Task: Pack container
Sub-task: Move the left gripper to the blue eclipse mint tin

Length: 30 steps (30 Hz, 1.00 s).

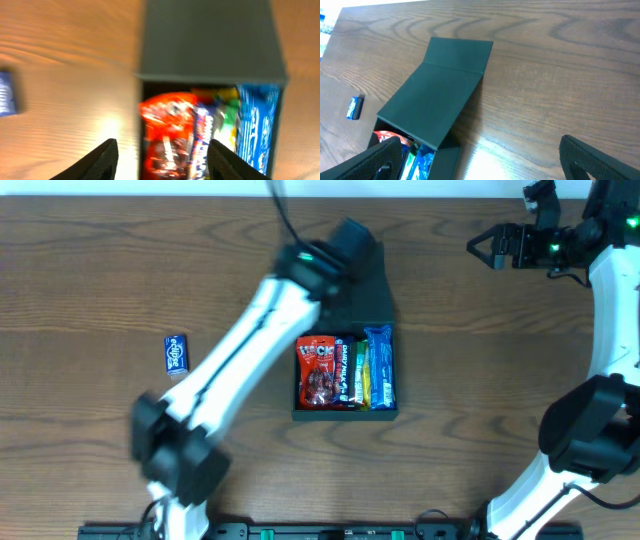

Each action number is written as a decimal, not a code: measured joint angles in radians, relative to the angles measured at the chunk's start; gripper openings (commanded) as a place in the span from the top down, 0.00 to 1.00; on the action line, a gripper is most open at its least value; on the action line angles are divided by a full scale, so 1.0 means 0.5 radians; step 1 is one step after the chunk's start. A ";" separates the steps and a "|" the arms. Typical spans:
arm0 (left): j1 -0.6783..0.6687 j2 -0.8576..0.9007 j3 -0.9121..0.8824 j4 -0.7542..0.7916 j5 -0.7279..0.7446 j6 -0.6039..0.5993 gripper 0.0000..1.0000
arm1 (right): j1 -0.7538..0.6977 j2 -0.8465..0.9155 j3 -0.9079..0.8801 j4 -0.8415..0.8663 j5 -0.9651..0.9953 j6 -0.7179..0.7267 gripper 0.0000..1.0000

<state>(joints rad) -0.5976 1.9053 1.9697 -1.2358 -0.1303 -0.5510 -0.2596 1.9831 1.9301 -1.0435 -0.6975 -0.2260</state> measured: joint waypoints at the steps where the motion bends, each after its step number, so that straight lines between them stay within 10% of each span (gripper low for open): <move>1: 0.052 -0.083 0.018 -0.048 -0.047 0.000 0.47 | 0.000 0.000 0.000 0.003 -0.001 0.000 0.01; 11: 0.771 -0.310 -0.472 -0.348 -0.220 0.034 0.39 | 0.000 0.000 0.000 0.029 -0.004 0.000 0.01; 30: 1.332 -0.306 -1.359 0.653 0.024 0.552 0.30 | 0.000 0.000 0.000 0.011 -0.004 0.000 0.01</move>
<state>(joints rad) 0.0685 1.7523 1.2903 -0.9092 -0.1184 -0.2752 -0.2596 1.9831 1.9301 -1.0382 -0.6994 -0.2260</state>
